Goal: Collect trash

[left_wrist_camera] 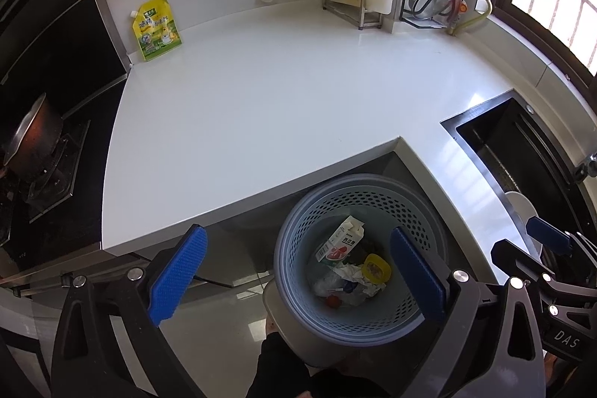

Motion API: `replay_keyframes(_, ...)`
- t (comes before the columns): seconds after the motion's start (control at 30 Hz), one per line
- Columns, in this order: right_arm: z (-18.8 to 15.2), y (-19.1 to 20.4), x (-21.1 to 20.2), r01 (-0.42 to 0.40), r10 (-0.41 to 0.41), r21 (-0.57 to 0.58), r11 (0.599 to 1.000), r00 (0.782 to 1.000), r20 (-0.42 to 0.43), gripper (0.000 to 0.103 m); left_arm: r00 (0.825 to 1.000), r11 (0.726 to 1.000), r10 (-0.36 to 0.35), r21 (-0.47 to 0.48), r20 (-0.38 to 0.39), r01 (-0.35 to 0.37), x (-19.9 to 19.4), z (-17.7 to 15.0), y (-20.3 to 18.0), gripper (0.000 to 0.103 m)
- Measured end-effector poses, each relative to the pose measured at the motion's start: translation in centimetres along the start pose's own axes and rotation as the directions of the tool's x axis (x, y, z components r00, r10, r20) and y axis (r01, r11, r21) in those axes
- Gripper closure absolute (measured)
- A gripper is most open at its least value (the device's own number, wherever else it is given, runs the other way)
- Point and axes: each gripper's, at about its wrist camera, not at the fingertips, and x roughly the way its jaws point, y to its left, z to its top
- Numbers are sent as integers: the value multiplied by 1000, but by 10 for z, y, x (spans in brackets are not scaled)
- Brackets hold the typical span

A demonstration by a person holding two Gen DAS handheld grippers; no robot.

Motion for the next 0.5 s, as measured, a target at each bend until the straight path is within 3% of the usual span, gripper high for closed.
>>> replay_keyframes(0.5,3,2,1,4,-4,-19,1000,1000,-4,26,1000,1000,4,-4,-6,-4,2,1,0,7)
